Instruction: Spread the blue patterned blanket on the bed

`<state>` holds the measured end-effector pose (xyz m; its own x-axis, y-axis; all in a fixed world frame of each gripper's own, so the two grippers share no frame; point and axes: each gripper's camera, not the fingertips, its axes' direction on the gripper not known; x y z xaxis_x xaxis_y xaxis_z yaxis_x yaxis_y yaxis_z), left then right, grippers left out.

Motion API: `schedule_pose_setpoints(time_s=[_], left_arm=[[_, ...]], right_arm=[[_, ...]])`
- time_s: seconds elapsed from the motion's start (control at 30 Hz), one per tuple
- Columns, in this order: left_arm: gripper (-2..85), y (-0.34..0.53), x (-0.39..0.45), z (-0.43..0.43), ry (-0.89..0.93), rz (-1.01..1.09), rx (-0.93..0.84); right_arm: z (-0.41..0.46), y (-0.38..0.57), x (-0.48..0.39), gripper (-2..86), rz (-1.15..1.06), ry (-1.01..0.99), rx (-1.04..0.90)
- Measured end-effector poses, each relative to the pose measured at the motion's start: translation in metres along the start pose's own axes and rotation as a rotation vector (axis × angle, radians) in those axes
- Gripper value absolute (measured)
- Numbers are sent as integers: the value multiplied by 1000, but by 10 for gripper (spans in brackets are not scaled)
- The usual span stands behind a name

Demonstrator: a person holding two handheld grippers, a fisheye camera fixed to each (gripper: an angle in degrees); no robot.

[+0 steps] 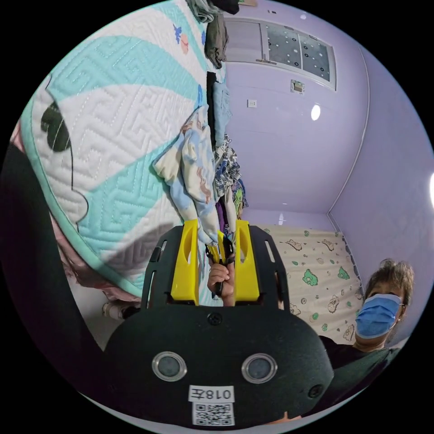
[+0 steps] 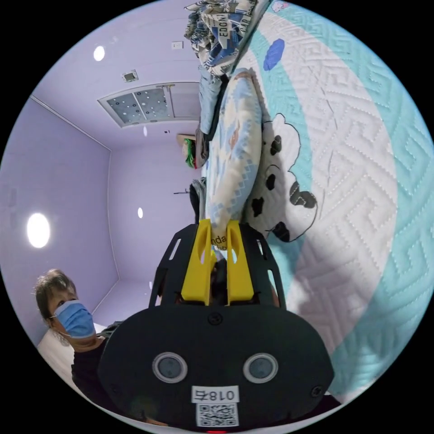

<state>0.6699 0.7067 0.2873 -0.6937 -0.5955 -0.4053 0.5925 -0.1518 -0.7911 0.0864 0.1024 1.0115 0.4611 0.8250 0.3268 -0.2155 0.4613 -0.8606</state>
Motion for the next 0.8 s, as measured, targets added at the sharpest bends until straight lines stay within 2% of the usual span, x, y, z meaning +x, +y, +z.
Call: schedule_pose_setpoints(time_s=[0.17,0.23,0.4,0.8], left_arm=[[152,20,-30,18,76,-67,48],[178,23,-43,20,109,-92,122],[219,-3,-53,-3,74,-59,251],[194,-78,-92,-28,2,-88,199]], right_arm=[[-5,-2,-21,58,27,-83,38],[-6,-3,-25,58,36,-97,50],[-8,-3,-30,59,28,-93,56],[-9,0,-12,59,48,-110,64]])
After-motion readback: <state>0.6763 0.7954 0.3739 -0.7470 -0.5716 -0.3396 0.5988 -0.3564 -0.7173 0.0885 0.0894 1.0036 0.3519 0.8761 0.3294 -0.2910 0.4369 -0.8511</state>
